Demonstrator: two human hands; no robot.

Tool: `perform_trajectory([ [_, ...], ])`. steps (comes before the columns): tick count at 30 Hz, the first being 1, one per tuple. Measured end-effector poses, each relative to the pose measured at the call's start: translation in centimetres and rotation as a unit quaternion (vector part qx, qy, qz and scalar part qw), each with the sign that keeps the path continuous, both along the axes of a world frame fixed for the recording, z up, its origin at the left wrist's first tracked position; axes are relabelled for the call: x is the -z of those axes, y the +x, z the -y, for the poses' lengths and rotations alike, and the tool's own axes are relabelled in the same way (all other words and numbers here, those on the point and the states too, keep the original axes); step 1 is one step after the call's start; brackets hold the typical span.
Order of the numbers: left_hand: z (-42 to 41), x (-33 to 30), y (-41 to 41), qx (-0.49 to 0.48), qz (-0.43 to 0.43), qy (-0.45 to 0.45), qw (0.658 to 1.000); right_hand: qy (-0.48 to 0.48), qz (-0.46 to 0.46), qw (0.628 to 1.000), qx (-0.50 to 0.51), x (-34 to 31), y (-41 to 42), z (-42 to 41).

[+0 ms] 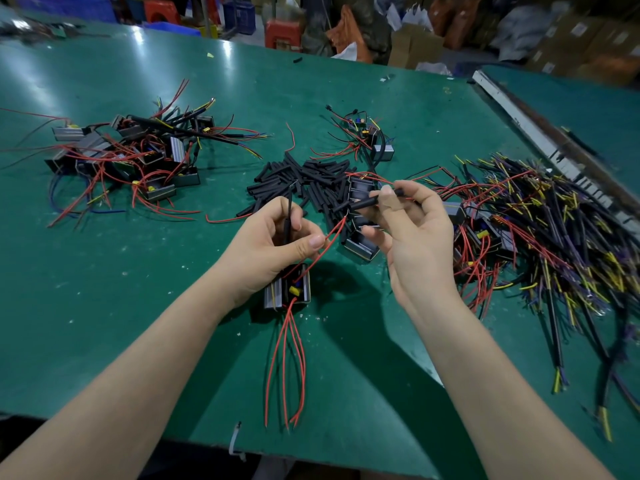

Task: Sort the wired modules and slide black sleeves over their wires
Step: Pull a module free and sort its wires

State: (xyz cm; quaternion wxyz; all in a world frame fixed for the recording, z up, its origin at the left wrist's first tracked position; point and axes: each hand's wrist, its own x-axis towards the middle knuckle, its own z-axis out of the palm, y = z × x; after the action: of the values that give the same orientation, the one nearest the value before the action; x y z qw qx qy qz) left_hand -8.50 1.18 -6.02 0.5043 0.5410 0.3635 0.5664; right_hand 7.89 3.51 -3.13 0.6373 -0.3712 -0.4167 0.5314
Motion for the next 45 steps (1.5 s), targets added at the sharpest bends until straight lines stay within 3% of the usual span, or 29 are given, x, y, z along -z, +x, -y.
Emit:
perform_trajectory([
  [15, 0.14, -0.24, -0.06, -0.011, -0.001, 0.001, 1.000, 0.049, 0.022, 0.998, 0.032, 0.16, 0.07, 0.01],
  [25, 0.18, -0.38, -0.03, -0.006, 0.000, -0.006, 1.000, -0.013, -0.013, 0.999, -0.052, -0.18, 0.05, -0.03],
  [29, 0.12, -0.23, -0.05, -0.019, -0.007, -0.008, 1.000, 0.017, 0.035, 0.995, -0.089, -0.33, 0.35, -0.05],
  [36, -0.23, 0.10, -0.40, -0.044, -0.020, -0.005, 0.999, 0.155, 0.160, 0.974, -0.039, -0.34, 0.27, 0.43],
  [40, -0.19, 0.07, -0.28, -0.046, -0.021, 0.000, 0.999, 0.165, 0.168, 0.972, -0.003, -0.07, 0.00, 0.54],
  [45, -0.28, 0.07, -0.23, -0.067, -0.049, 0.007, 0.997, 0.162, 0.168, 0.972, -0.036, 0.30, -0.32, 0.59],
])
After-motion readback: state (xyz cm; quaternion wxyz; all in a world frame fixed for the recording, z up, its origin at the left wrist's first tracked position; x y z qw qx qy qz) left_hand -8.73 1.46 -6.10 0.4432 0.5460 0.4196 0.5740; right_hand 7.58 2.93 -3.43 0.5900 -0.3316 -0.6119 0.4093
